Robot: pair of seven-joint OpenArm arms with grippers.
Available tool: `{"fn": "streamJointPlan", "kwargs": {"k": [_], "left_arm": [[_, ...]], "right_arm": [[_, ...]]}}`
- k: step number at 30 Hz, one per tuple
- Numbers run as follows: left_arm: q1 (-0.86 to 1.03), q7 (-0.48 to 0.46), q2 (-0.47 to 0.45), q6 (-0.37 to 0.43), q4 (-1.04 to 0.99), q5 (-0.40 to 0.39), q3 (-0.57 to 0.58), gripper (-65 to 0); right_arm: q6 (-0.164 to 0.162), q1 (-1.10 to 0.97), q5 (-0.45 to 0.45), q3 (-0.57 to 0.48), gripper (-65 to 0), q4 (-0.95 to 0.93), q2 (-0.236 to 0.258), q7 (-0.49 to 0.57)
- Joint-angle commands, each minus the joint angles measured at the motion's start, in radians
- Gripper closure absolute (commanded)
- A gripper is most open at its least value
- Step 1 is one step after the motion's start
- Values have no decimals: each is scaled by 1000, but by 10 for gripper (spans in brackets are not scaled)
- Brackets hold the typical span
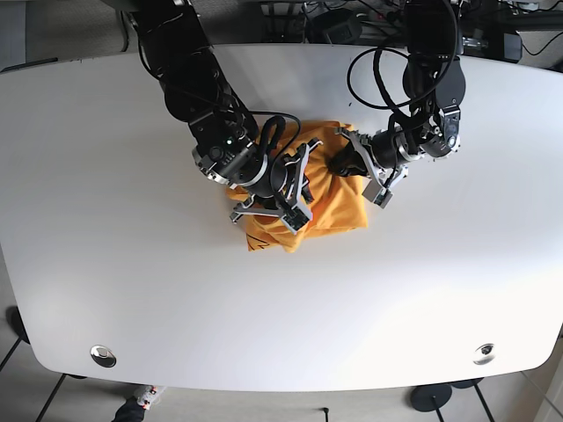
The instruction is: Fold the T-shirt properly
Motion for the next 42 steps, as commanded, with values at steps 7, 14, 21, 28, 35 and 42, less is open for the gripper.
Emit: {"fn": "streamJointPlan", "kwargs": {"k": [7,14,21,28,35,42], "left_arm": [[-13,-7,-4,-7,42,-23,-41,-10],[26,-1,-31,-7,79,-152,-305,-10],[86,-1,-120,-7,111,-144,-540,-10],[116,-3,-191,-7,107,-144,-591,-10],[118,-3,-183,-7,104,-142,-583,-10],[113,-7,-185,-7,104,-142,-543,-10]], "right_arm": [[2,48,7,-160,-634,20,-7,22],[2,48,15,-162,-618,43,-11,25],[4,27,17,-160,-617,131,-11,26],[13,-61,17,-48,-547,192,-10,26],[21,-79,17,90,-541,189,-8,28],[114,-96,17,128,-452,97,-8,74]]}}
